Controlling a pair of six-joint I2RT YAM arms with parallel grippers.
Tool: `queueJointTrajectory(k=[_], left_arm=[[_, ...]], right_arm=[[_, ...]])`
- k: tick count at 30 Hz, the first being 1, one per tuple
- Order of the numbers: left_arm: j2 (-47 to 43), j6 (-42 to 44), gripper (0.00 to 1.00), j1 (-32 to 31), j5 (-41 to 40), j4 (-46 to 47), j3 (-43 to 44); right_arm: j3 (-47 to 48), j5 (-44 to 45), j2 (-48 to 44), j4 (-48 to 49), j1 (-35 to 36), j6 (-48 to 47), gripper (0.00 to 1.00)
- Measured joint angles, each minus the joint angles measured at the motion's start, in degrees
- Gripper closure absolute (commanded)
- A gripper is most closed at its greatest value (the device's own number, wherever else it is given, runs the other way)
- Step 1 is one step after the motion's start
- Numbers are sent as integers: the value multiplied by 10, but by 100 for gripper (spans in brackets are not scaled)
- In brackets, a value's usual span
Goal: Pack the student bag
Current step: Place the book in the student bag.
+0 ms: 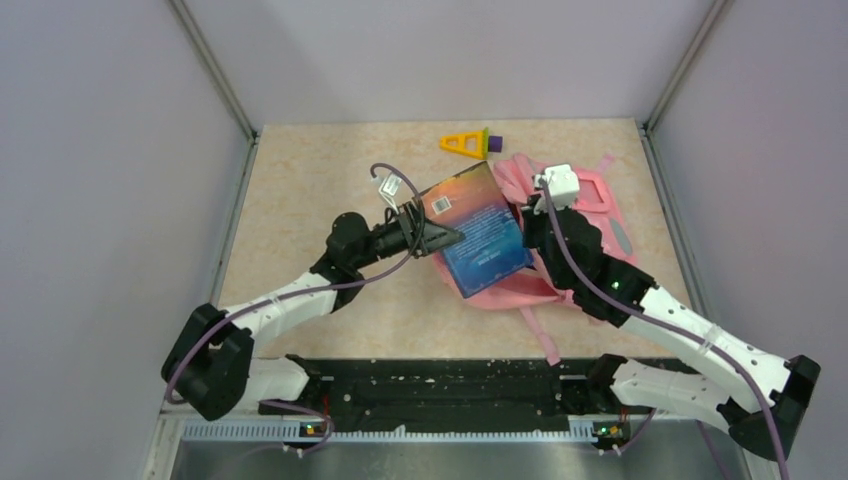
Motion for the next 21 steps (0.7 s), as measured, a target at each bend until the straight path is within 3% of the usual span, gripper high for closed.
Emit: queueJointTrajectory(k=[17, 21], left_arm=[[220, -83, 100, -43, -25, 290, 3], [275, -81, 100, -46, -32, 323, 15]], right_arm=[[-43, 9, -78, 57, -3, 23, 100], [-44, 3, -78, 57, -3, 31, 100]])
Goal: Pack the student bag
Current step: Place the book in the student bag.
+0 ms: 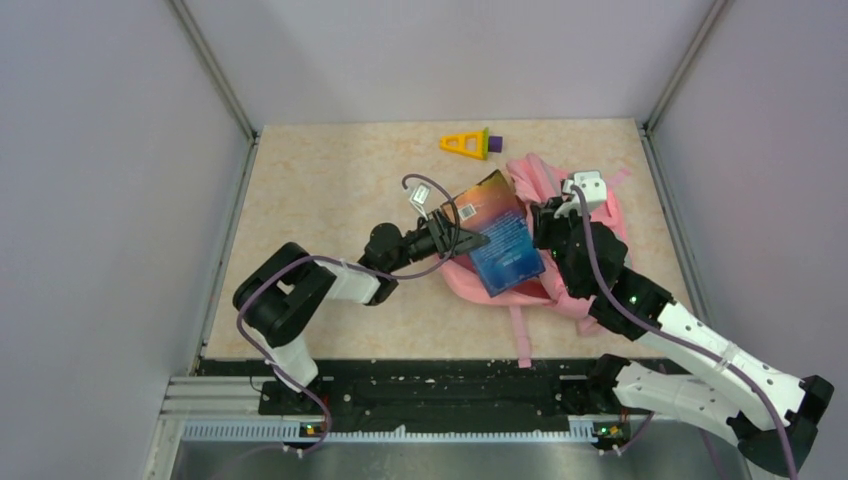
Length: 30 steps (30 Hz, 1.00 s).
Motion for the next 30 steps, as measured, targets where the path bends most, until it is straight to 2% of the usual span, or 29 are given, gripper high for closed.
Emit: queueJointTrajectory(k=[18, 24, 30], left_arm=[[22, 56, 100, -3, -41, -86, 2], [19, 75, 100, -4, -79, -168, 3], [18, 84, 100, -7, -69, -217, 32]], right_arm=[[-18, -5, -16, 24, 0, 8, 100], [-18, -16, -22, 23, 0, 8, 100], [-18, -23, -22, 23, 0, 8, 100]])
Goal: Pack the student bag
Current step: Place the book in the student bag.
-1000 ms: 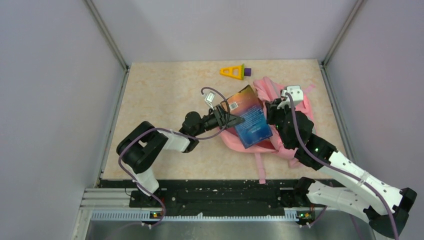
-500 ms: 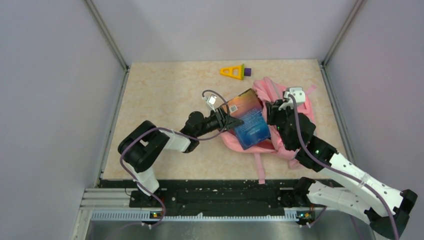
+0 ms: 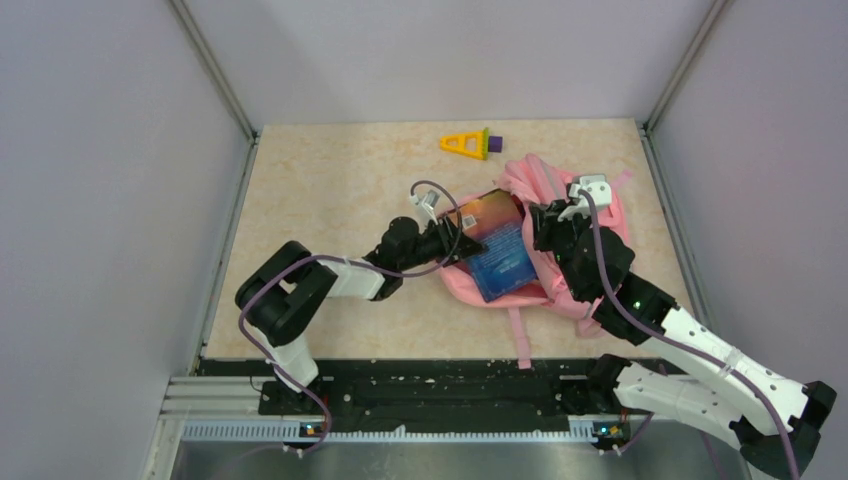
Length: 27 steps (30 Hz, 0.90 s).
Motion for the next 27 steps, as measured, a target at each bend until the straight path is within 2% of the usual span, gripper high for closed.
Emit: queueJointTrajectory(k=[9, 18, 27], left_arm=[[10, 1, 100, -22, 5, -17, 25], [78, 17, 100, -32, 16, -24, 126], [148, 20, 100, -46, -26, 40, 168]], right_arm=[[0, -13, 23, 20, 0, -11, 100], [0, -43, 48, 33, 0, -9, 100], [-20, -42, 53, 67, 0, 3, 100]])
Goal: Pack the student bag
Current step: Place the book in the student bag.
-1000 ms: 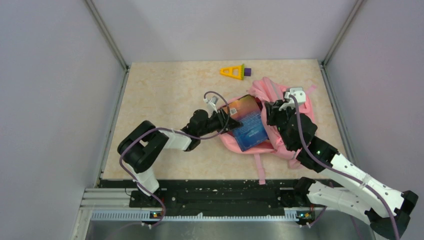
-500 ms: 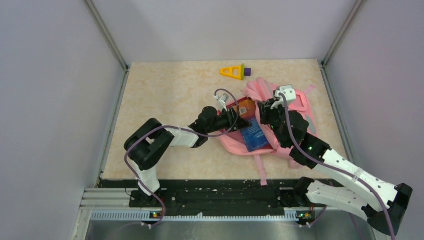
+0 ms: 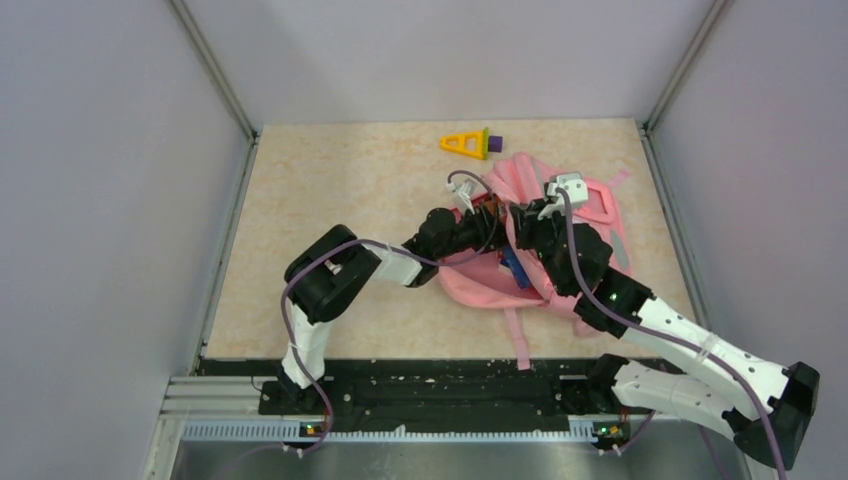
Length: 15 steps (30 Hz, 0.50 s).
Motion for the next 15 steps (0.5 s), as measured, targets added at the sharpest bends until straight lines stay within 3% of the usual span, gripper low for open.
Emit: queueJointTrajectory(k=[2, 10, 15], left_arm=[[14, 5, 90, -6, -9, 3, 15], [16, 66, 26, -16, -40, -15, 28], [-68, 142, 17, -15, -82, -71, -19]], right_arm=[[-3, 0, 3, 9, 0, 1, 100], [-10, 7, 4, 26, 0, 1, 100], [-14, 14, 3, 30, 0, 0, 100]])
